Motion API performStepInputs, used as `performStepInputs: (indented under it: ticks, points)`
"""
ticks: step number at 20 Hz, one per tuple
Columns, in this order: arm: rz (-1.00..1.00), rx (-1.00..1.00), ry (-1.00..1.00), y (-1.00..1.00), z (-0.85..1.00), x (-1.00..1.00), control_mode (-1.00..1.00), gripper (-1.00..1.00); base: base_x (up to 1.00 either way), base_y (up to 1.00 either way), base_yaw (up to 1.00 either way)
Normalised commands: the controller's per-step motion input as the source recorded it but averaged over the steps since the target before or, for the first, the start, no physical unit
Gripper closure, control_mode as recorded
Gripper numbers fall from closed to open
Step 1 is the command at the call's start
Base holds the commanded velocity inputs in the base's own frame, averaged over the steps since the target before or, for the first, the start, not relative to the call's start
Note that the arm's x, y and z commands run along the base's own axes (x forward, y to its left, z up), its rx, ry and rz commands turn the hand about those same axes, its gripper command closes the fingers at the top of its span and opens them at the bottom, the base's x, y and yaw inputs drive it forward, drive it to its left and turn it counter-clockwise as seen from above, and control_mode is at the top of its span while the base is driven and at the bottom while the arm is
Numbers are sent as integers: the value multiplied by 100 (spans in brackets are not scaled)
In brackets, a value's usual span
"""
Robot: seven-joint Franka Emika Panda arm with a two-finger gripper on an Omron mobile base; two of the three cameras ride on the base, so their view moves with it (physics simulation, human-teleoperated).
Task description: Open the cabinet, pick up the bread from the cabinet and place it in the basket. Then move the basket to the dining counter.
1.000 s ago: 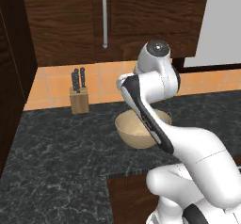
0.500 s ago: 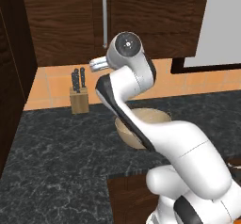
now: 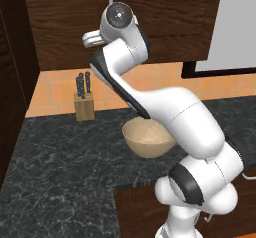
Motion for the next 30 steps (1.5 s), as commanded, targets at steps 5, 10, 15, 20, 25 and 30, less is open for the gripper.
performStepInputs:
  ticks: [5,10,15,20,25,30]
  points:
    - [0,0,0,0,-8,81,-100,-100,0,0,0]
    - [0,0,0,-1,-12,74,-100,-100,0,0,0]
    - [3,0,-6,-34,-15,40,-100,100,0,0,0]
    - [22,0,-33,-95,-17,0,-100,100,0,0,0]
    - [29,0,-39,-100,-34,-5,-100,100,0,0,0]
    - [19,-1,-35,-100,-50,-66,-100,100,0,0,0]
